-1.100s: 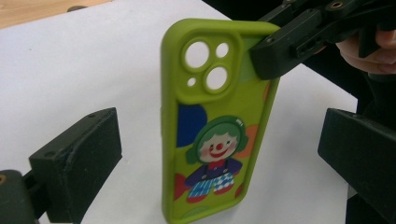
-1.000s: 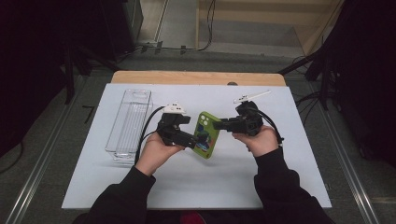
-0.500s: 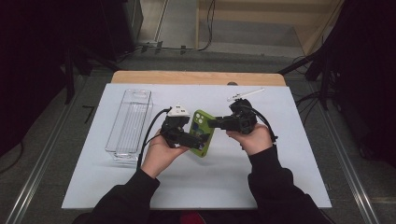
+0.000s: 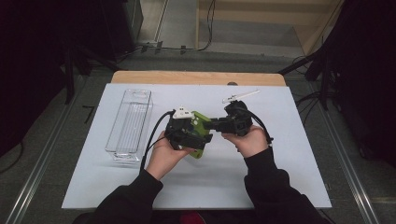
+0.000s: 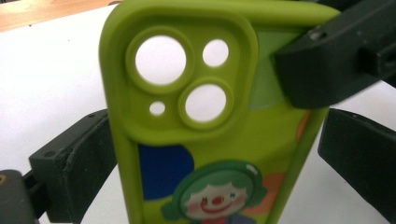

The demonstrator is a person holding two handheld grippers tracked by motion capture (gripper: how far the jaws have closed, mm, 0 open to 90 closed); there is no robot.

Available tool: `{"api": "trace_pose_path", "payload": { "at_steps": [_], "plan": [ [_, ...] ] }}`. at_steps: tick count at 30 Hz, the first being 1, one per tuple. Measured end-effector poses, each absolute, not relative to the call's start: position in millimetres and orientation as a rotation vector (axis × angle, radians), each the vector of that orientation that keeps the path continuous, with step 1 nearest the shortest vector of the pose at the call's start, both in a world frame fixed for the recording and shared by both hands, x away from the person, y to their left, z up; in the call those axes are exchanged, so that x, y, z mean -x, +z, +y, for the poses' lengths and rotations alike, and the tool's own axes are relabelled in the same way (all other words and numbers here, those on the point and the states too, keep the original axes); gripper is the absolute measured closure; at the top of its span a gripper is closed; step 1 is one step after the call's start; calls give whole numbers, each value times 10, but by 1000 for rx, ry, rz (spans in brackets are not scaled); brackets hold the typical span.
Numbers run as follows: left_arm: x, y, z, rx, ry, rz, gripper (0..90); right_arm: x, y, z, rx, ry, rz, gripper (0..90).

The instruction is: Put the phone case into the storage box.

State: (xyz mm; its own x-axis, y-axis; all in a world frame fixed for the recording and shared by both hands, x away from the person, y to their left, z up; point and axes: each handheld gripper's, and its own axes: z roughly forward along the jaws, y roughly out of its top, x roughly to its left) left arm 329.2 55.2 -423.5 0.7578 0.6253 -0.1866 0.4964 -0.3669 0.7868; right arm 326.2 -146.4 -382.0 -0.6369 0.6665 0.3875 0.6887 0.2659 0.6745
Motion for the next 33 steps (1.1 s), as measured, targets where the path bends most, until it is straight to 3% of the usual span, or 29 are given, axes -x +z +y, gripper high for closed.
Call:
{"api": "trace_pose_path", "payload": {
  "at_steps": [5,11,33],
  "plan": [
    [-3275,-4218,558,-2032,208,829,23,-3256,-3843,-1428,1319,-1333,-2476,747],
    [-3256,-4218,574,-2030,256,829,149,-3260,-3863,-1419,1316,-1343,-2455,747],
    [-3243,-4171,574,-2055,228,814,176,-3240,-3816,-1463,1278,-1376,-2436,703]
  ]
}}
